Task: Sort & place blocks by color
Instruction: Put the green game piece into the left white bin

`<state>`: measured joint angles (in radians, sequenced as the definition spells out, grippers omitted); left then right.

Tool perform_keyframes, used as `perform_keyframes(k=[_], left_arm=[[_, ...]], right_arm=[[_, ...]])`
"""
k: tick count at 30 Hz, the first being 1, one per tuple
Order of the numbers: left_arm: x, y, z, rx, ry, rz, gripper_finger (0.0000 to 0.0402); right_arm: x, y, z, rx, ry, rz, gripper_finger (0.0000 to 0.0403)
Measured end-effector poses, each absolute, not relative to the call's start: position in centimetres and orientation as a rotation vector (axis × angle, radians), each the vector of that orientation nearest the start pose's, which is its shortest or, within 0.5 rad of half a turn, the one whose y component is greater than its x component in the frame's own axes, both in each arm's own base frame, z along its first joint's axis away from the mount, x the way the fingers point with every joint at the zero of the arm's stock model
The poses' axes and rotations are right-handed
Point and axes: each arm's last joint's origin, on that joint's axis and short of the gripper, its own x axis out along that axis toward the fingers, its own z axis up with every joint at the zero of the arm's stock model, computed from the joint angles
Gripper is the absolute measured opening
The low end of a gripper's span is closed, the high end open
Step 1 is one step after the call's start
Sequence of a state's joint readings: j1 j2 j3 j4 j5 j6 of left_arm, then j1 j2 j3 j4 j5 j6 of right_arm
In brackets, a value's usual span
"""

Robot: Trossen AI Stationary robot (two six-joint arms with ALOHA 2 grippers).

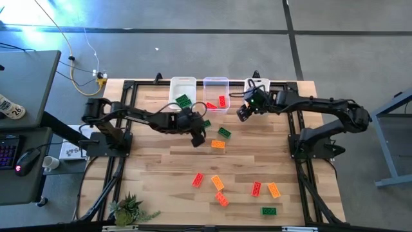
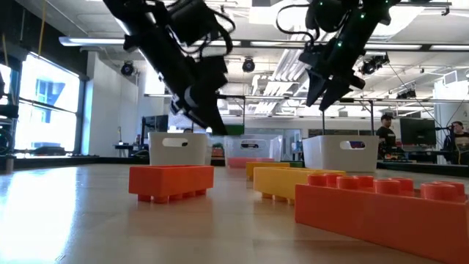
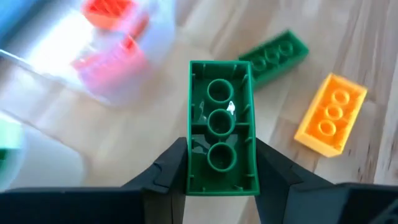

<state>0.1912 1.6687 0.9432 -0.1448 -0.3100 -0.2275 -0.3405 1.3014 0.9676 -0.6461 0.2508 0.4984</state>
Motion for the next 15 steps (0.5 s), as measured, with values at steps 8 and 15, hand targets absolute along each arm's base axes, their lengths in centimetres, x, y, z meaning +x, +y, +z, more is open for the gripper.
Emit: perform_keyframes(k=[8, 15], left_arm=[[29.1, 9.1, 21.2, -0.123, 0.813, 0.739, 0.0111], [26.4, 11.6, 23.2, -0.116, 0.808, 0.899, 0.0113]], right_arm=[[24.7, -6.5, 25.6, 0.494, 0.825, -0.705, 0.0216], [25.3, -4.6, 25.7, 0.495, 0.806, -0.644, 0.0216]])
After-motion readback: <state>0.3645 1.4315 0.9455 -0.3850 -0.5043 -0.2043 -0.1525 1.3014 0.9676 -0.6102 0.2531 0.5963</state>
